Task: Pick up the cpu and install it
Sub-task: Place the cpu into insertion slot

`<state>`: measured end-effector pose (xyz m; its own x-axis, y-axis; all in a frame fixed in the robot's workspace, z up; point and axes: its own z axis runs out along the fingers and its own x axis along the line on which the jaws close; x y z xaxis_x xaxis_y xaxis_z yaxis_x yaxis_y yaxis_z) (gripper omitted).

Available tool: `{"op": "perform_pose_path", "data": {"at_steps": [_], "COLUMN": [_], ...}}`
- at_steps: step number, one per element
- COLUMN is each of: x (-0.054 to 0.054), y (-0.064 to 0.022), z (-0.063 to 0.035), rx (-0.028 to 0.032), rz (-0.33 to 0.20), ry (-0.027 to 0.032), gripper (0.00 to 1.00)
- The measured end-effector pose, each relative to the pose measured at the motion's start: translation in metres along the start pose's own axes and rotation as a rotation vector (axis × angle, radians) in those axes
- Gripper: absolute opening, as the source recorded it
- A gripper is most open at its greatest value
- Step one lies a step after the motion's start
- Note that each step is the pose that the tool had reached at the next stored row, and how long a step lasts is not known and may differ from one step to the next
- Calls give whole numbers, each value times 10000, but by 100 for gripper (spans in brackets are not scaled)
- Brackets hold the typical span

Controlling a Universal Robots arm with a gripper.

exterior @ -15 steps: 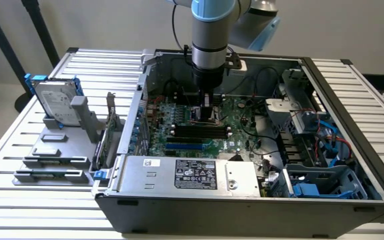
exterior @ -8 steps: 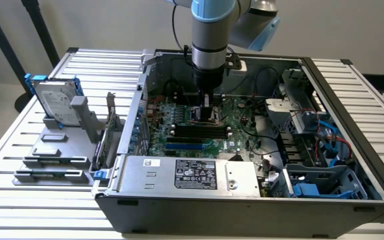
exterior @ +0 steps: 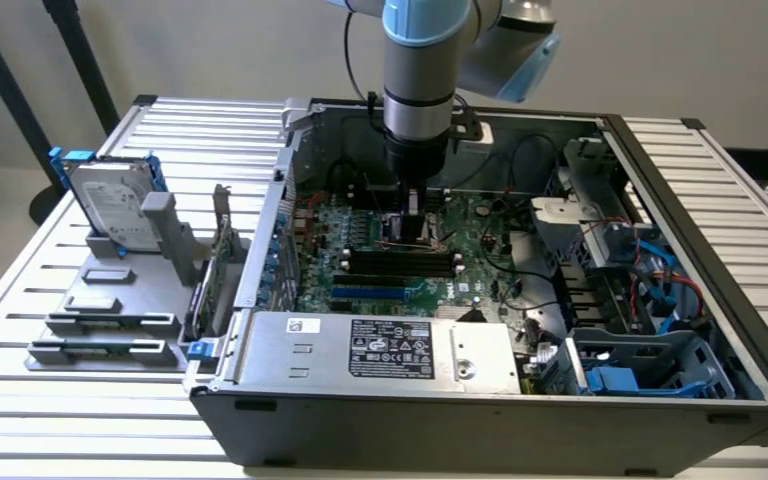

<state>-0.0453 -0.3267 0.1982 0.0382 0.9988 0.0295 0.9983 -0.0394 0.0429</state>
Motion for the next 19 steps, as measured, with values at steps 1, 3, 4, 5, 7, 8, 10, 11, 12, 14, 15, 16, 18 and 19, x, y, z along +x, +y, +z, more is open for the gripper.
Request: {"op": "perform_pose_path", "data": {"at_steps": [1, 3, 4, 5, 7, 8, 10, 11, 12, 14, 15, 16, 18, 19], "x": [0, 0, 0, 0, 0, 0, 0, 0, 1, 3, 4, 5, 7, 7], "y": [0, 0, 2, 5, 10, 11, 11, 11, 11, 11, 10, 10, 8, 7], "z": [2, 4, 5, 5, 6, 7, 9, 9, 10, 12, 12, 13, 13, 13], "rx": [1, 1, 1, 1, 0, 0, 0, 1, 1, -1, 0, 0, 0, 0], "rz": [0, 2, 1, 0, 0, 1, 1, 0, 0, 0, 0, 0, 1, 2], "ry": [-1, -2, -1, -1, 0, 0, 0, -1, -1, -1, -1, -1, 0, 0], "gripper": [55, 55, 55, 55, 55, 55, 55, 55, 55, 55, 55, 55, 55, 55]}}
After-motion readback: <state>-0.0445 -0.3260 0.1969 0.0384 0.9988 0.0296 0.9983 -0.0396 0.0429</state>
